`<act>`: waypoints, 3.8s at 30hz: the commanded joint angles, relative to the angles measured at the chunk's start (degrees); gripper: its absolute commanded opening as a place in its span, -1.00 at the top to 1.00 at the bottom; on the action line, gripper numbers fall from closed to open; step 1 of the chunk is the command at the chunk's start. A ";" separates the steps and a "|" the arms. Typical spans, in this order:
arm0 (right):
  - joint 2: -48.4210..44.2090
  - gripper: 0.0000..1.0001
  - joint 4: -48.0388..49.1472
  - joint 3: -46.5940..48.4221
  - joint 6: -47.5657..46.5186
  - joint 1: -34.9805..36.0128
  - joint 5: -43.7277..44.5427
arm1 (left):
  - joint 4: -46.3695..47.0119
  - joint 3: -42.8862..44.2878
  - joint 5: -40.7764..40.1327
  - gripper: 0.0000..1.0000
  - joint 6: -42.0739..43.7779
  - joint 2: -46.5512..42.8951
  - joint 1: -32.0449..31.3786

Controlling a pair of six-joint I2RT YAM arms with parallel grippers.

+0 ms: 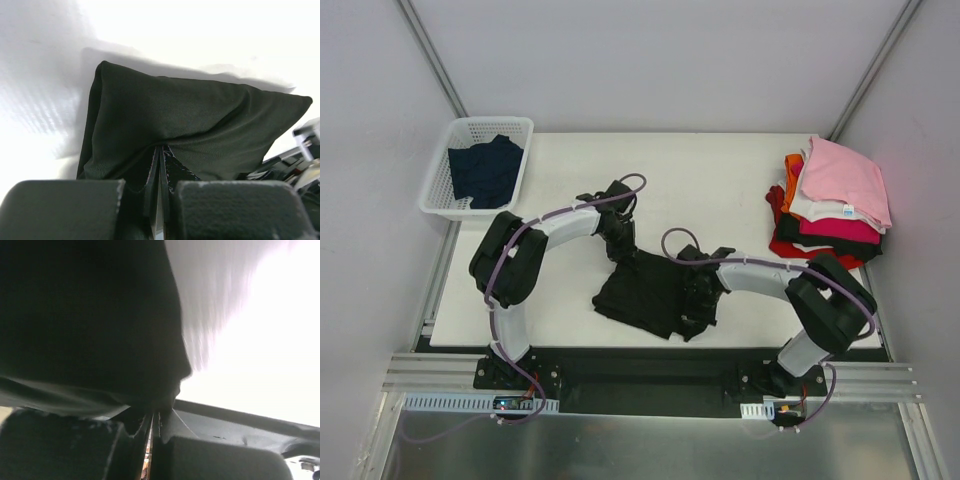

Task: Fold and stack the t-shirts
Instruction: Fold the long partially folded tshirt into a neat square, then put the neatly folded tshirt into the corner of the board with the right arm

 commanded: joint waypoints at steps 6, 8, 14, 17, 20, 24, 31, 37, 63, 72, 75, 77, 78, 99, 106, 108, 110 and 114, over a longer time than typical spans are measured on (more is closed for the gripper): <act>7.45 0.98 -0.34 10.38 -11.01 -8.99 1.59 | -0.40 -0.22 -3.51 1.00 -1.71 -1.77 0.62; 7.90 0.98 -0.52 11.17 -12.08 -10.32 1.51 | -0.49 -0.05 -3.86 1.00 -1.79 -1.59 1.06; 8.43 0.98 -1.92 11.61 -16.03 -14.63 2.03 | -2.15 0.92 -7.10 1.00 -2.14 -1.68 3.34; 8.25 0.98 -2.28 11.08 -17.61 -16.65 2.30 | -3.47 1.62 -8.25 1.00 -2.23 -1.59 5.10; 7.46 0.98 -2.89 10.99 -18.93 -18.67 2.21 | -4.09 2.59 -8.43 1.00 -1.62 -1.68 6.25; 6.49 0.98 -3.77 11.17 -20.25 -19.82 2.47 | -4.71 3.82 -8.35 1.00 -1.09 -1.41 7.13; 4.91 0.98 -4.39 10.91 -21.40 -21.31 2.30 | -5.23 4.00 -8.61 1.00 -1.53 -1.76 7.13; 0.17 0.98 -5.97 9.85 -22.36 -21.75 2.21 | -5.85 3.73 -10.19 0.96 -2.76 -5.63 6.95; -41.49 -0.96 -26.08 1.76 -21.22 -21.58 12.83 | -40.11 -7.08 -28.55 -0.99 -8.12 -52.46 8.18; -53.27 -1.00 -37.07 3.35 -15.43 -21.58 16.01 | -51.37 -1.98 -31.02 -0.98 -14.09 -54.85 8.18; -56.69 -0.93 -38.31 3.26 -14.46 -21.66 14.17 | -58.12 1.09 -33.99 -0.98 -18.57 -53.45 8.27; -58.63 -0.93 -38.05 3.09 -13.49 -21.66 14.07 | -59.20 3.38 -33.57 -0.99 -17.36 -53.53 8.36; -60.46 -0.93 -37.61 3.00 -12.79 -21.58 13.90 | -59.29 4.51 -33.14 -0.99 -17.09 -53.71 8.27; -61.46 -0.85 -47.18 8.61 -17.35 -21.58 20.75 | -59.20 7.17 -22.79 -0.99 -7.25 -68.74 8.27; -65.04 -0.74 -50.00 11.00 -15.26 -21.58 22.68 | -59.20 8.22 -19.51 -0.99 -8.30 -73.56 8.27; -67.93 -0.74 -51.40 10.82 -14.28 -21.66 24.09 | -59.29 8.04 -17.85 -0.98 -6.99 -74.97 8.27; -68.92 -0.74 -52.72 11.52 -13.75 -21.58 24.97 | -59.29 8.04 -15.73 -0.99 -4.96 -75.33 8.27; -67.78 -0.64 -57.30 12.49 -14.45 -21.75 24.54 | -59.29 9.17 -12.83 -0.99 -2.94 -75.33 8.27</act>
